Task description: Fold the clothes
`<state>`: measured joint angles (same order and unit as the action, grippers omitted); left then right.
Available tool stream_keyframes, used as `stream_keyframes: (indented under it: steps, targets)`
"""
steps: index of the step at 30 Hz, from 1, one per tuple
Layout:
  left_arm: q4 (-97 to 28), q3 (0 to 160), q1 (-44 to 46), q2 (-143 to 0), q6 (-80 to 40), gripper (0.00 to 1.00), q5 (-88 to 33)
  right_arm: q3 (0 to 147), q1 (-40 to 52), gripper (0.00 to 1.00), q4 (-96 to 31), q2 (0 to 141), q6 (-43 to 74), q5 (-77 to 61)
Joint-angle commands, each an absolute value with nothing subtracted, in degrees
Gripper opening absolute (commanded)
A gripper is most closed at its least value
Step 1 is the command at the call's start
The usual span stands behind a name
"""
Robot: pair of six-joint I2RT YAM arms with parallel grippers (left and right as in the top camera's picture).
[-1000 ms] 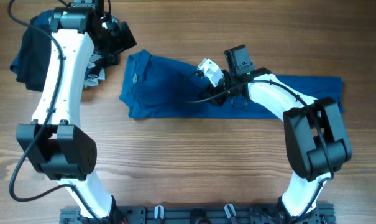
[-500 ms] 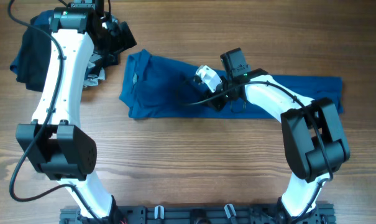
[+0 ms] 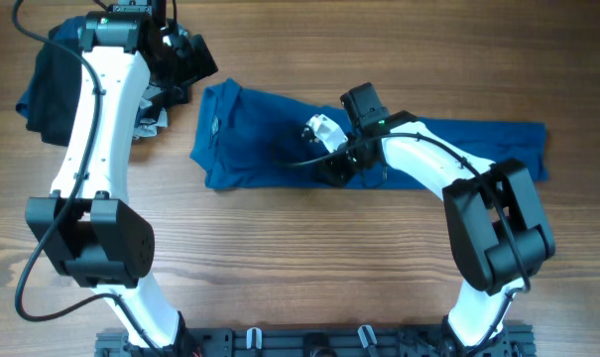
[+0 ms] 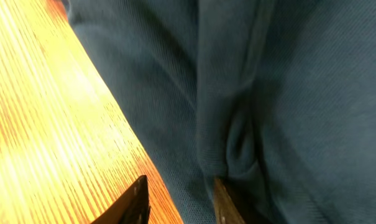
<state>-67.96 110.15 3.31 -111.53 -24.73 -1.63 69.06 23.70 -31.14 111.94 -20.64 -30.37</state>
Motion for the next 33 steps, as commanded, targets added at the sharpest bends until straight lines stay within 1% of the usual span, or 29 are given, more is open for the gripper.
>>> stream_keyframes:
  steps: [1, 4, 7, 8, 9, 11, 12, 13, 15, 16, 17, 18, 19, 20, 22, 25, 28, 33]
  targets:
    - [-67.99, 109.84, 3.25, -111.59, -24.91, 1.00, -2.50, 73.97, 24.05, 0.37, -32.77, 106.61, -19.51, -30.26]
    - [-67.99, 109.84, 3.25, -111.59, -24.88, 1.00, -2.50, 78.26, 23.79, 0.38, -37.15, 103.31, -19.66, -28.32]
    - [-67.99, 109.84, 3.25, -111.59, -24.91, 1.00, -2.50, 79.79, 21.96, 0.38, -41.56, 98.35, -16.67, -18.41]
    - [-67.99, 109.84, 3.25, -111.59, -24.91, 1.00, -2.50, 79.79, 20.80, 0.37, -42.94, 96.73, -13.58, -14.20]
    - [-67.99, 109.84, 3.25, -111.59, -24.91, 1.00, -2.50, 79.79, 17.82, 0.32, -46.19, 94.24, -6.52, -7.49]
    - [-67.99, 109.84, 3.25, -111.59, -24.88, 1.00, -2.50, 79.79, 14.11, 0.32, -50.46, 92.51, 1.67, -3.75]
    - [-67.99, 109.84, 3.25, -111.59, -24.91, 1.00, -2.50, 79.77, 11.88, 0.33, -52.82, 91.94, 3.81, -3.81]
    - [-67.99, 109.84, 3.25, -111.59, -24.91, 1.00, -2.50, 79.77, 9.02, 0.30, -55.46, 91.61, 5.30, -3.84]
    - [-67.99, 109.84, 3.25, -111.59, -24.91, 1.00, -2.50, 79.77, 6.11, 0.20, -57.54, 91.61, 6.68, -3.81]
    - [-67.99, 109.84, 3.25, -111.59, -24.88, 1.00, -2.50, 79.59, 4.51, 0.21, -59.02, 91.70, 6.55, -3.57]
    - [-67.99, 109.84, 3.25, -111.59, -24.91, 1.00, -2.50, 79.20, 2.90, 0.26, -59.94, 91.70, 7.01, -2.24]
    - [-67.99, 109.84, 3.25, -111.59, -24.91, 1.00, -2.50, 78.89, 0.99, 0.27, -60.38, 91.72, 11.03, 0.82]
    - [-67.99, 109.84, 3.25, -111.59, -24.88, 1.00, -2.50, 78.48, -0.91, 0.25, -60.62, 91.72, 16.32, 3.92]
    - [-67.99, 109.84, 3.25, -111.59, -24.91, 1.00, -2.50, 78.15, -2.96, 0.21, -61.04, 91.72, 21.37, 6.22]
    - [-67.99, 109.84, 3.25, -111.59, -24.91, 1.00, -2.50, 77.28, -7.35, 0.16, -60.71, 91.83, 26.96, 5.69]
    - [-67.99, 109.84, 3.25, -111.59, -24.91, 1.00, -2.50, 76.18, -12.14, 0.18, -59.18, 93.47, 30.20, 4.93]
    - [-67.99, 109.84, 3.25, -111.59, -24.91, 1.00, -2.50, 76.12, -14.61, 0.30, -58.06, 96.99, 30.15, 4.82]
    - [-67.99, 109.84, 3.25, -111.59, -24.91, 1.00, -2.50, 76.12, -16.19, 0.30, -52.47, 104.71, 30.41, 4.73]
